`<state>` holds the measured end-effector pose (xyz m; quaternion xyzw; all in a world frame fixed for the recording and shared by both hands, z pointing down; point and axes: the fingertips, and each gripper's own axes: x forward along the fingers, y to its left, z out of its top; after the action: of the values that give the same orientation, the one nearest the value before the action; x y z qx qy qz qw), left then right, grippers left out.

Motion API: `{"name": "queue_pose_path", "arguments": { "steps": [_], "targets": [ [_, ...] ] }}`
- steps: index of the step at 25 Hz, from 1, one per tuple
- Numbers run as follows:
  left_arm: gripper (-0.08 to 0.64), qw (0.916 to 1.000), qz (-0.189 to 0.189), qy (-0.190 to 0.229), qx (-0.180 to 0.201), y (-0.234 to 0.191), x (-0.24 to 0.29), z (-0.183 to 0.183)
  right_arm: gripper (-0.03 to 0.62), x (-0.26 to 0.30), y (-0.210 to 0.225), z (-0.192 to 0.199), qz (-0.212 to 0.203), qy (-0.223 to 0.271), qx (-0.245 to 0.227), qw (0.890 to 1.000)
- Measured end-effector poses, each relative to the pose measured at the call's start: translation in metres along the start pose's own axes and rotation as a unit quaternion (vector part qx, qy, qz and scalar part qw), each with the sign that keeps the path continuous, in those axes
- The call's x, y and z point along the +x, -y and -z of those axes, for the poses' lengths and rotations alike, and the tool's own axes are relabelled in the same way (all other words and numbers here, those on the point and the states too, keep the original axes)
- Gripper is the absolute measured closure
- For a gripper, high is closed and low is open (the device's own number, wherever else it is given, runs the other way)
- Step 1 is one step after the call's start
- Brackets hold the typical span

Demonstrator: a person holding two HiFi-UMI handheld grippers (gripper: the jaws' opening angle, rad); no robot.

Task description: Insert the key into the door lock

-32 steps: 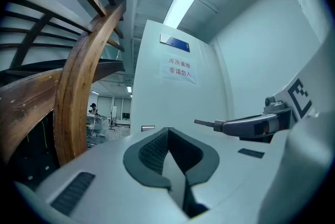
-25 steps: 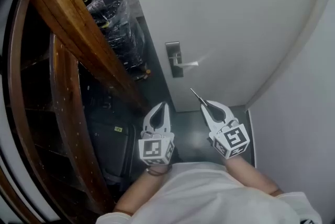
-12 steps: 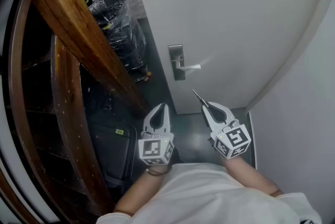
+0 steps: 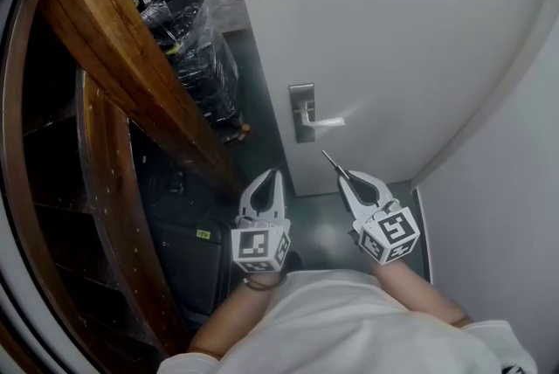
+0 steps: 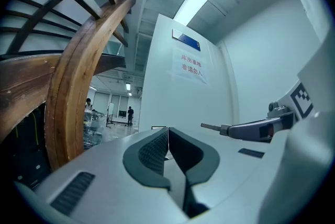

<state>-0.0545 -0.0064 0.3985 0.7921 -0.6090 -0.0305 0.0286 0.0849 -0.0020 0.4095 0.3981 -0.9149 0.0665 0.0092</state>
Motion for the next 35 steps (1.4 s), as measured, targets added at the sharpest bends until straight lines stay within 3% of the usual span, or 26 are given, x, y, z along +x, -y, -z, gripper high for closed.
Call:
{"name": "queue_pose_path", "arguments": {
  "steps": [13,20,29,35],
  "targets": [
    [0.554,0.9972,0.071,-0.014,0.019,-0.074,0.072,-0.008,0.571,0.086,0.005,-0.016,0.066,0.015,0.012,0.998],
    [0.552,0.9943,0.102,-0.029,0.011,-0.091,0.102,0.005,0.571,0.105,0.013,-0.001,0.084,-0.001,0.036,0.996],
    [0.522,0.9945,0.101,-0.025,0.006,-0.103,0.15,0.01,0.571,0.131,0.025,0.047,0.054,-0.053,0.076,0.994],
    [0.485,0.9951,0.095,-0.03,0.005,-0.105,0.183,0.017,0.571,0.148,0.046,0.098,0.036,-0.096,0.16,0.982]
  ]
}}
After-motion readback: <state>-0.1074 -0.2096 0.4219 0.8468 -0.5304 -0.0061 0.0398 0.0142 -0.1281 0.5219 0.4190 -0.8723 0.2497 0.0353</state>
